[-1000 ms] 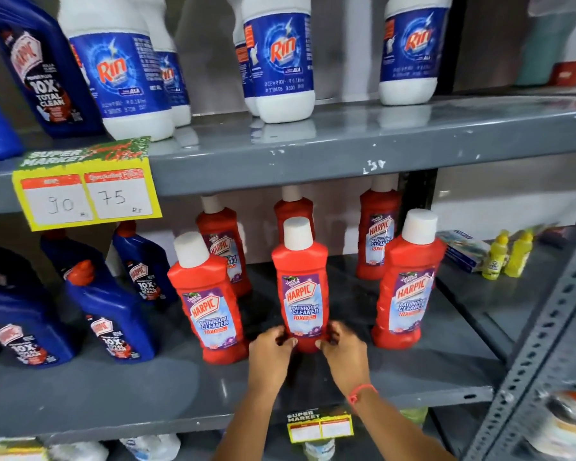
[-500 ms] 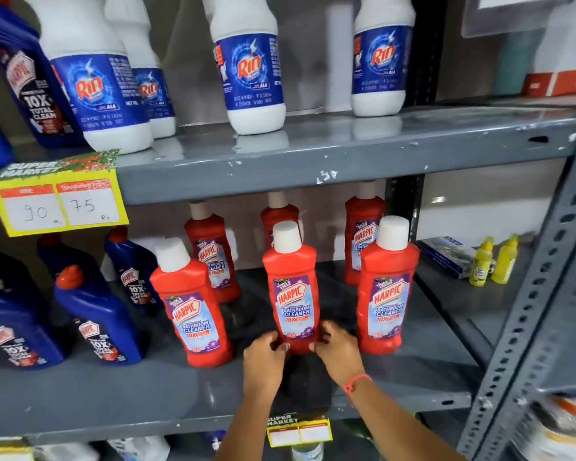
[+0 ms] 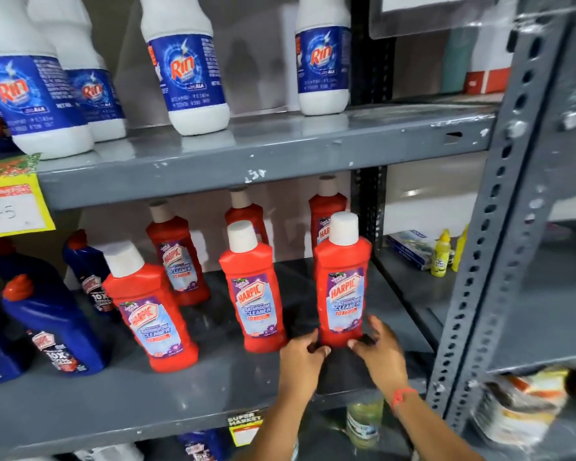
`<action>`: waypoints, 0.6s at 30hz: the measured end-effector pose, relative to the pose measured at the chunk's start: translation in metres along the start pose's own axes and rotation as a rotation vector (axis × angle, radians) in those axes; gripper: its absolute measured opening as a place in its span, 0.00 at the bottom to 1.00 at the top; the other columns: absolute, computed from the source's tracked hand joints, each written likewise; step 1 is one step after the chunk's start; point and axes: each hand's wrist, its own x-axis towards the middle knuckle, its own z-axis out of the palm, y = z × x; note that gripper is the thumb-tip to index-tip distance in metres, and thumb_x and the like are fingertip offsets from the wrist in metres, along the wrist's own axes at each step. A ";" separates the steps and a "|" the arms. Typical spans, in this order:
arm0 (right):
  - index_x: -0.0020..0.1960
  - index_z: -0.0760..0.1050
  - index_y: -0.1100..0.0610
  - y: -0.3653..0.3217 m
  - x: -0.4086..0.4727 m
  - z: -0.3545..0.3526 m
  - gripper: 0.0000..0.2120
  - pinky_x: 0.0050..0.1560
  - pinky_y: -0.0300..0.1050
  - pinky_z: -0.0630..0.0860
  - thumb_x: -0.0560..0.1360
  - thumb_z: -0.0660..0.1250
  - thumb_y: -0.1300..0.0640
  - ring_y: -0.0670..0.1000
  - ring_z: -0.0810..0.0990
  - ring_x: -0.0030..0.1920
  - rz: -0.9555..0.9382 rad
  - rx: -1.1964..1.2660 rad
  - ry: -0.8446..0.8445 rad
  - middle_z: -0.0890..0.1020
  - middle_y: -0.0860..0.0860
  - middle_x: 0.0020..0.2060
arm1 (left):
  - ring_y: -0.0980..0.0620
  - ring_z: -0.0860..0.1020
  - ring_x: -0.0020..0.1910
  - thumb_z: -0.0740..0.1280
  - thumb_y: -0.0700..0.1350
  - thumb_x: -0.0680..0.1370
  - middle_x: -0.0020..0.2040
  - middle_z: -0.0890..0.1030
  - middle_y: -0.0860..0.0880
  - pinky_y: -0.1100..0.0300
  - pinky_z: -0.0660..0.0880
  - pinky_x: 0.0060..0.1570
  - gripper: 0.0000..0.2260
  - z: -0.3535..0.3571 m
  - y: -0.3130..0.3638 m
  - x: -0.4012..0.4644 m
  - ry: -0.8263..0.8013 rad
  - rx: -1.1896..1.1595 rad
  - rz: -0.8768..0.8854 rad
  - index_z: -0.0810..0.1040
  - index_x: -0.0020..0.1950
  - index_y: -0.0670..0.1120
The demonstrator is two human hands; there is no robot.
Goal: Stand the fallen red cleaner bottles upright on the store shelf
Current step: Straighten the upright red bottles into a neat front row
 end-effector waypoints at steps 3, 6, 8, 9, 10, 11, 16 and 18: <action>0.60 0.72 0.60 -0.007 0.010 0.001 0.23 0.63 0.56 0.73 0.67 0.70 0.69 0.56 0.78 0.56 0.030 -0.003 -0.128 0.80 0.58 0.57 | 0.52 0.80 0.51 0.70 0.40 0.70 0.53 0.84 0.44 0.71 0.67 0.44 0.12 0.009 0.002 0.006 0.033 0.049 0.008 0.80 0.54 0.43; 0.59 0.73 0.58 -0.005 0.016 0.002 0.21 0.60 0.50 0.74 0.67 0.70 0.67 0.53 0.79 0.52 0.047 -0.048 -0.112 0.82 0.57 0.54 | 0.47 0.81 0.51 0.70 0.41 0.70 0.52 0.84 0.43 0.66 0.69 0.46 0.11 0.012 0.002 0.013 0.072 0.071 -0.001 0.81 0.51 0.42; 0.59 0.73 0.58 -0.001 0.017 -0.001 0.21 0.57 0.44 0.74 0.67 0.69 0.69 0.49 0.78 0.50 0.058 -0.022 -0.102 0.82 0.55 0.54 | 0.47 0.81 0.50 0.70 0.42 0.71 0.51 0.84 0.43 0.63 0.72 0.48 0.10 0.015 0.005 0.016 0.053 0.091 0.006 0.82 0.50 0.42; 0.59 0.74 0.58 0.001 0.018 -0.003 0.21 0.56 0.42 0.73 0.67 0.68 0.70 0.49 0.78 0.49 0.066 -0.001 -0.097 0.82 0.55 0.55 | 0.47 0.81 0.51 0.70 0.42 0.71 0.52 0.84 0.43 0.62 0.73 0.49 0.10 0.017 0.007 0.017 0.042 0.098 0.013 0.82 0.51 0.42; 0.59 0.74 0.58 0.003 0.020 -0.005 0.21 0.55 0.42 0.73 0.68 0.68 0.70 0.49 0.78 0.49 0.076 0.014 -0.093 0.82 0.55 0.55 | 0.47 0.81 0.51 0.70 0.42 0.71 0.52 0.84 0.43 0.62 0.73 0.49 0.10 0.019 0.008 0.018 0.037 0.097 0.024 0.82 0.51 0.42; 0.59 0.73 0.58 0.005 0.021 -0.008 0.21 0.55 0.42 0.72 0.68 0.67 0.70 0.49 0.78 0.50 0.086 0.010 -0.093 0.81 0.56 0.55 | 0.47 0.81 0.51 0.70 0.42 0.71 0.52 0.84 0.43 0.62 0.73 0.50 0.09 0.022 0.010 0.017 0.035 0.098 0.030 0.82 0.50 0.41; 0.59 0.74 0.56 0.006 0.030 -0.022 0.20 0.55 0.42 0.71 0.68 0.69 0.66 0.52 0.78 0.55 0.075 -0.102 -0.076 0.82 0.54 0.55 | 0.45 0.81 0.50 0.69 0.43 0.71 0.50 0.84 0.41 0.58 0.74 0.49 0.09 0.035 0.015 0.019 0.049 0.091 0.029 0.82 0.49 0.41; 0.58 0.74 0.56 0.007 0.032 -0.022 0.19 0.55 0.41 0.70 0.68 0.69 0.65 0.53 0.78 0.55 0.074 -0.111 -0.080 0.82 0.55 0.55 | 0.44 0.81 0.50 0.69 0.43 0.71 0.51 0.84 0.41 0.57 0.75 0.51 0.10 0.036 0.016 0.020 0.044 0.094 0.023 0.82 0.49 0.41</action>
